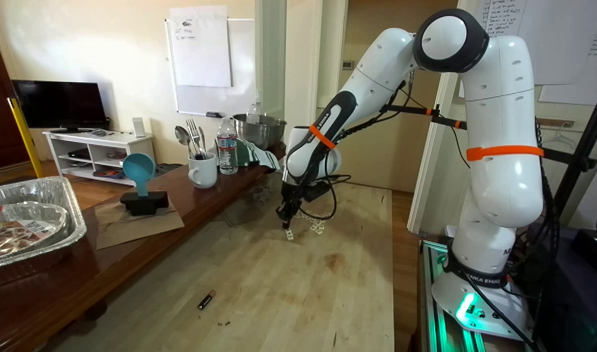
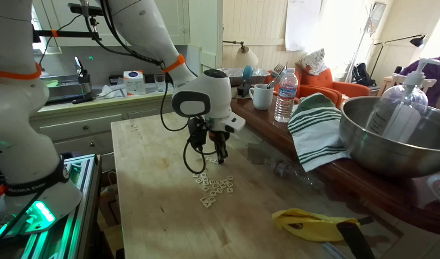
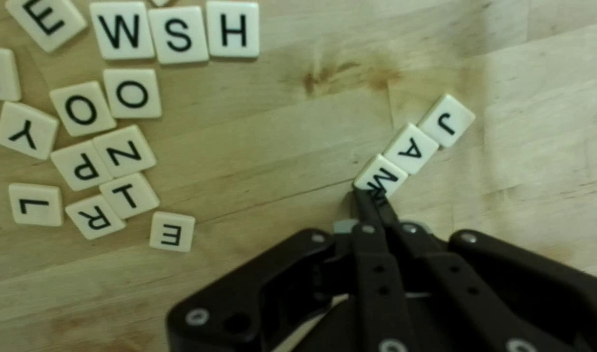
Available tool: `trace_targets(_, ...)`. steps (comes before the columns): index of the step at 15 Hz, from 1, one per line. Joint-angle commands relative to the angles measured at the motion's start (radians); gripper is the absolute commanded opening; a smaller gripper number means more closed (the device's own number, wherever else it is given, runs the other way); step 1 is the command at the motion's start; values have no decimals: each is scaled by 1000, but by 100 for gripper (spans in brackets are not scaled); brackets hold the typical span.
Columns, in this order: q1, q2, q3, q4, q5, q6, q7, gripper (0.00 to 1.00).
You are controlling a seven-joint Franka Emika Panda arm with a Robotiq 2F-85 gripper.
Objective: Move three letter tiles to the left.
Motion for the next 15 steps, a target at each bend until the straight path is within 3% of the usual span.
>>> trace_targets(1,12,37,1,17,18,-28,27,0)
trace_targets(15,14,-7,-5,-7,7,1,30,0)
